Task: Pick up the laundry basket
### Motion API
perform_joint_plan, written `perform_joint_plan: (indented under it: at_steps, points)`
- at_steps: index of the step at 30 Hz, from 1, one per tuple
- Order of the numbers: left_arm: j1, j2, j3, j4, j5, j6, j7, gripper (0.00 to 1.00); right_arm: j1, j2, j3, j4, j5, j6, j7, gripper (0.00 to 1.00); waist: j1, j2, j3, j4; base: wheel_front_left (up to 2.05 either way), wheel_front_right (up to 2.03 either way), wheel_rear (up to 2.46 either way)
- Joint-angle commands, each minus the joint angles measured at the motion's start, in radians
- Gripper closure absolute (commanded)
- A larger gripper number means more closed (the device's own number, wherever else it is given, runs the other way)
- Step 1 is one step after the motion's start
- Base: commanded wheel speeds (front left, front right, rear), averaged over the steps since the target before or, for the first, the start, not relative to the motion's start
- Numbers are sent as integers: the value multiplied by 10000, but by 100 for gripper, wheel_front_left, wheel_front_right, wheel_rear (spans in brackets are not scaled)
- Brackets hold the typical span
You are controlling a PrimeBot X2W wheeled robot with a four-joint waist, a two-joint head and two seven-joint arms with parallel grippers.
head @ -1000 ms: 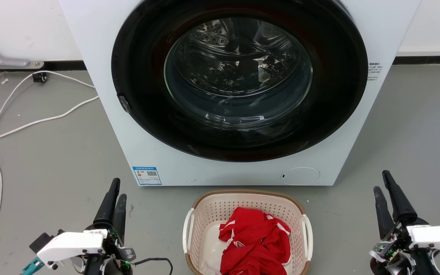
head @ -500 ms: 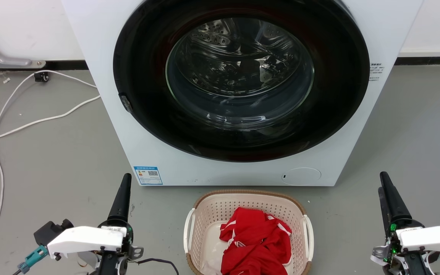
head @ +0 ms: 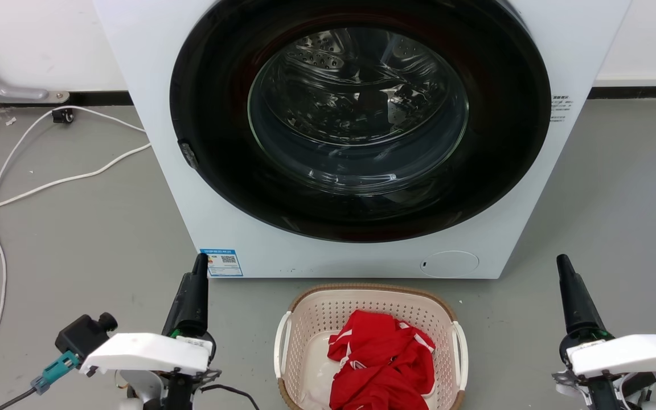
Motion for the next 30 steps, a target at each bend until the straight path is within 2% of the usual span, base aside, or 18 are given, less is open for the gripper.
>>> perform_joint_plan:
  at_steps: [1, 10, 24, 30]
  points:
    - [-156, 31, -68, -160, 530, -21, -115, 0, -55, 11, 16, -236, -627, 4, -35, 0, 0, 0, -1, -2, 0, 0, 0]
    - [-98, 25, -341, -107, 2429, 150, -404, 0, 97, 35, 121, -538, -2825, 4, 2, 0, 0, 0, 13, 1, 0, 0, 0]
    - [-149, 19, -630, 56, 4701, 336, -774, 0, 241, 42, 212, -796, -4932, 4, 73, 0, 0, 0, 34, 64, 0, 0, 0]
    - [-128, 16, -714, 86, 5304, 353, -930, 0, 307, 44, 178, -921, -5960, 3, 142, 0, 0, 0, 29, 75, 0, 0, 0]
